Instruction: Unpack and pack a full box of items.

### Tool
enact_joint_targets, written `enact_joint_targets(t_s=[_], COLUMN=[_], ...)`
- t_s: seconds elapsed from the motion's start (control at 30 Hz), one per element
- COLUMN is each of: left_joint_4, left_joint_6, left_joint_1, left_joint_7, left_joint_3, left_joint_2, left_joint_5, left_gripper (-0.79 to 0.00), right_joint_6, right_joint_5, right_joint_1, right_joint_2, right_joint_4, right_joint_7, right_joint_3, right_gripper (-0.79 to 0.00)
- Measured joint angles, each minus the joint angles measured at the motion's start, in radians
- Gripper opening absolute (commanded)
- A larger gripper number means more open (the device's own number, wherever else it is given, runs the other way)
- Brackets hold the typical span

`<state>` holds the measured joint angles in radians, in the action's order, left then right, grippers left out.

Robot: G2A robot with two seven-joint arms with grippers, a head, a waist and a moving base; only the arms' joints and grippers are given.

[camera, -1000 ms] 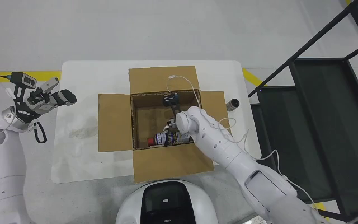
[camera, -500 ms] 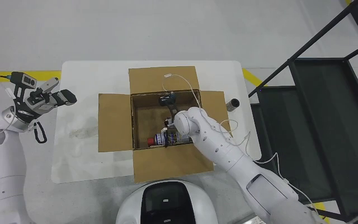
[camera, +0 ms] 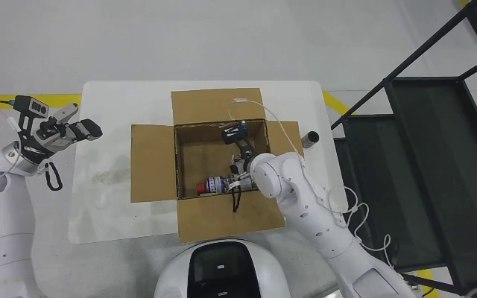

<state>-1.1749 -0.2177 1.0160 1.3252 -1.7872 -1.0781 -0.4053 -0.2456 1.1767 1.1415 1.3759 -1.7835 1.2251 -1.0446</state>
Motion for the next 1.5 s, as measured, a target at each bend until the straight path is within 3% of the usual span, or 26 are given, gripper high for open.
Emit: enact_joint_targets(t_s=[1.5], left_joint_4=[0.000], left_joint_6=[0.000], left_joint_1=[0.000], left_joint_7=[0.000], left_joint_3=[0.000], left_joint_2=[0.000], left_joint_5=[0.000], left_gripper=[0.000], right_joint_6=[0.034], right_joint_5=[-0.018], right_joint_1=[0.033], right_joint_2=[-0.008], right_joint_4=[-0.020], right_joint_7=[-0.032], right_joint_3=[-0.045], right_gripper=[-0.785])
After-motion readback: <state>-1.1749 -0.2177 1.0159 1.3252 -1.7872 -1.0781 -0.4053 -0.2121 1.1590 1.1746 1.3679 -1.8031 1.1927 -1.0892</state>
